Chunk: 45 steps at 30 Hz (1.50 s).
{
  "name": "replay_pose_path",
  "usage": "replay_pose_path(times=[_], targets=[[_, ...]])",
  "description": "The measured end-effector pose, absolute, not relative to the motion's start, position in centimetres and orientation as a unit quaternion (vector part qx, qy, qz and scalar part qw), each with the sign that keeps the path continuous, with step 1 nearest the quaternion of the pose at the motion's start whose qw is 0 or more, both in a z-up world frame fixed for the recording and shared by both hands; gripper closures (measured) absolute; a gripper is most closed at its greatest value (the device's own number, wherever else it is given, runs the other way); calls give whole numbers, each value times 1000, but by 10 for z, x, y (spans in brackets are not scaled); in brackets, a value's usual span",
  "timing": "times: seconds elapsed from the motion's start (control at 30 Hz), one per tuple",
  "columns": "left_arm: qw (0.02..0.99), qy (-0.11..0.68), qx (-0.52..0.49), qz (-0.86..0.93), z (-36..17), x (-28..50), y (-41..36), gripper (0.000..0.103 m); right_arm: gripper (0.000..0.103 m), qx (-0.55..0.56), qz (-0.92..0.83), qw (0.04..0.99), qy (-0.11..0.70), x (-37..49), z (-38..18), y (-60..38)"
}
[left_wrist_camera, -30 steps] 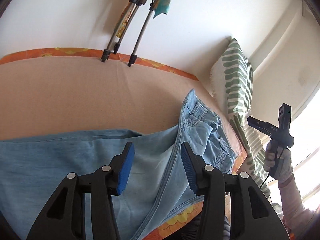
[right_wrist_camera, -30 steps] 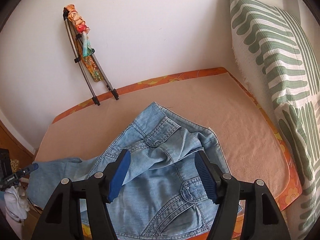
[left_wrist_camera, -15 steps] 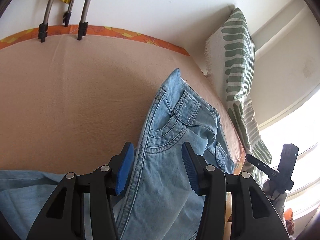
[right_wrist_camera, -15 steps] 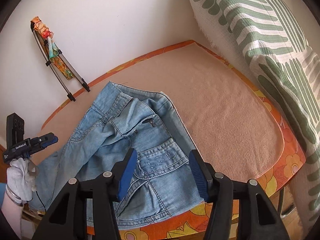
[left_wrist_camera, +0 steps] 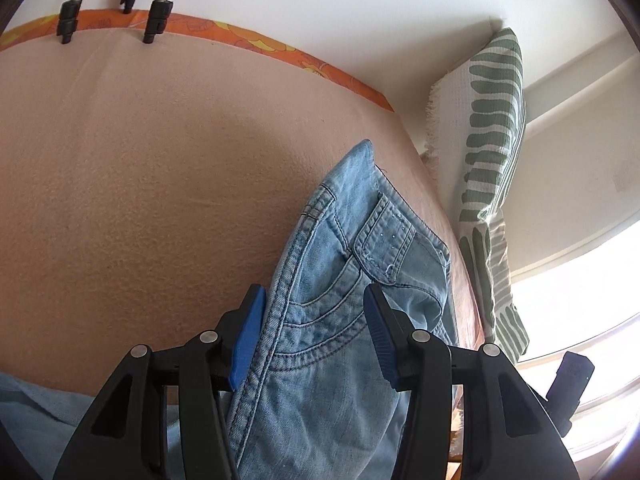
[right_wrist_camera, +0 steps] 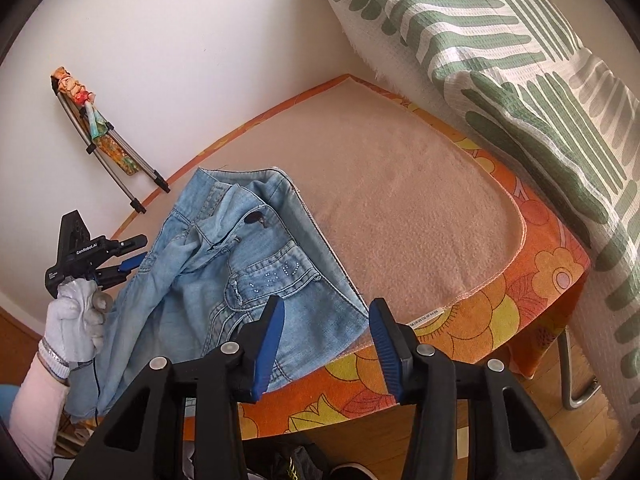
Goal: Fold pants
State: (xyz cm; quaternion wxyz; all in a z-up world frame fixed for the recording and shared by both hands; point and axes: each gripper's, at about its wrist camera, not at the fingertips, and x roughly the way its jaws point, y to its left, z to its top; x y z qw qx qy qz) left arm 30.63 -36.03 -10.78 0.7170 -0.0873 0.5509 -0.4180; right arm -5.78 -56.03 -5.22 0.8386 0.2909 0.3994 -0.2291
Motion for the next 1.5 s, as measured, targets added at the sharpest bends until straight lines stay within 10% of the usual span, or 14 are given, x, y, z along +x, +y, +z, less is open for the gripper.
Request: replay_pose_path(times=[0.2, 0.33, 0.67, 1.07, 1.27, 1.5], targets=[[735, 534, -16, -418, -108, 298, -380, 60, 56, 286, -223, 840, 403, -49, -56, -558], [745, 514, 1, -425, -102, 295, -378, 101, 56, 290, -217, 843, 399, -47, -55, -558], [696, 480, -11, -533, -58, 236, -386, 100, 55, 307, -184, 857, 371, -20, -31, -564], [611, 487, 102, -616, -78, 134, -424, 101, 25, 397, -95, 853, 326, 21, -20, -570], [592, 510, 93, -617, -79, 137, -424, 101, 75, 377, -148, 823, 398, 21, -56, -571], [651, 478, 88, -583, -47, 157, -371, 91, 92, 362, -164, 823, 407, 5, -72, -568]])
